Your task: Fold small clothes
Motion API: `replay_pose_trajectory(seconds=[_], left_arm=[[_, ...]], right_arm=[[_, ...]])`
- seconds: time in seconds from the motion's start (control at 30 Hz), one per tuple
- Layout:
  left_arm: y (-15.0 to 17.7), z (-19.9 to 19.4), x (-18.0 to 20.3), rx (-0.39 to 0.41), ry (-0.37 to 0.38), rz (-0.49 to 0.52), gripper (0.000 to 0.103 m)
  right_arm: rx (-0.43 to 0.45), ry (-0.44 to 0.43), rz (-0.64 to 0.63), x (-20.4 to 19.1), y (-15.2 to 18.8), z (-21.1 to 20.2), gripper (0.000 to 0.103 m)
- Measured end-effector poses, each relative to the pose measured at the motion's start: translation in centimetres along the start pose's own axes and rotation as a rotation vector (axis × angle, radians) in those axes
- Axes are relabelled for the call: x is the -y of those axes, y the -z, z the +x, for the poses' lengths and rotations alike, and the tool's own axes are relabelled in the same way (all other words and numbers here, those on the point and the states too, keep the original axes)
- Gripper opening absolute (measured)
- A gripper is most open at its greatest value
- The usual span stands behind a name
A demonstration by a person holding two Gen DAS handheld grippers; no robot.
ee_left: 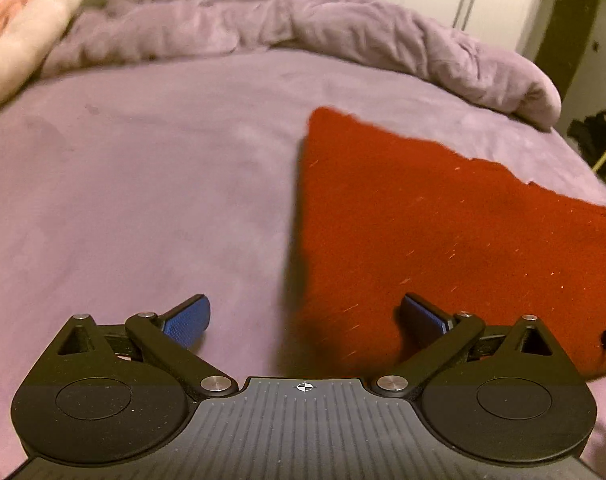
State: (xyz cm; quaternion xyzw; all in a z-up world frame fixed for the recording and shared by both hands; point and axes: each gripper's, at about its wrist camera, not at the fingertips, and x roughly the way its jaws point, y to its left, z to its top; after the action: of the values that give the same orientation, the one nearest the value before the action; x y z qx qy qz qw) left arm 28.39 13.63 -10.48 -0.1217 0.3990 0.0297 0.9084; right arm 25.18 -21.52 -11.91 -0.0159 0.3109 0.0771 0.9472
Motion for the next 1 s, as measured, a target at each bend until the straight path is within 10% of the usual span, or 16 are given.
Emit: replay_pose_trajectory(seconds=[0.33, 0.4, 0.47, 1.0], left_arm=[[-1.7, 4.2, -3.7, -0.165, 0.306, -0.331, 0.078], [-1.9, 5.0, -4.1, -0.167, 0.361, -0.38, 0.046], [-2.1, 5.8, -4.3, -0.195, 0.397, -0.447, 0.044], [-5.3, 2.1, -1.2, -0.053, 0.41, -0.305, 0.027]], right_arm=[[-0.079, -0.008, 0.085, 0.1, -0.6, 2.3, 0.061], [-0.074, -0.02, 0.063, -0.3, -0.5, 2.1, 0.052], [-0.054, -0.027, 0.047, -0.9, -0.8, 1.6, 0.03], [0.037, 0.027, -0.068, -7.3, -1.6, 5.0, 0.014]])
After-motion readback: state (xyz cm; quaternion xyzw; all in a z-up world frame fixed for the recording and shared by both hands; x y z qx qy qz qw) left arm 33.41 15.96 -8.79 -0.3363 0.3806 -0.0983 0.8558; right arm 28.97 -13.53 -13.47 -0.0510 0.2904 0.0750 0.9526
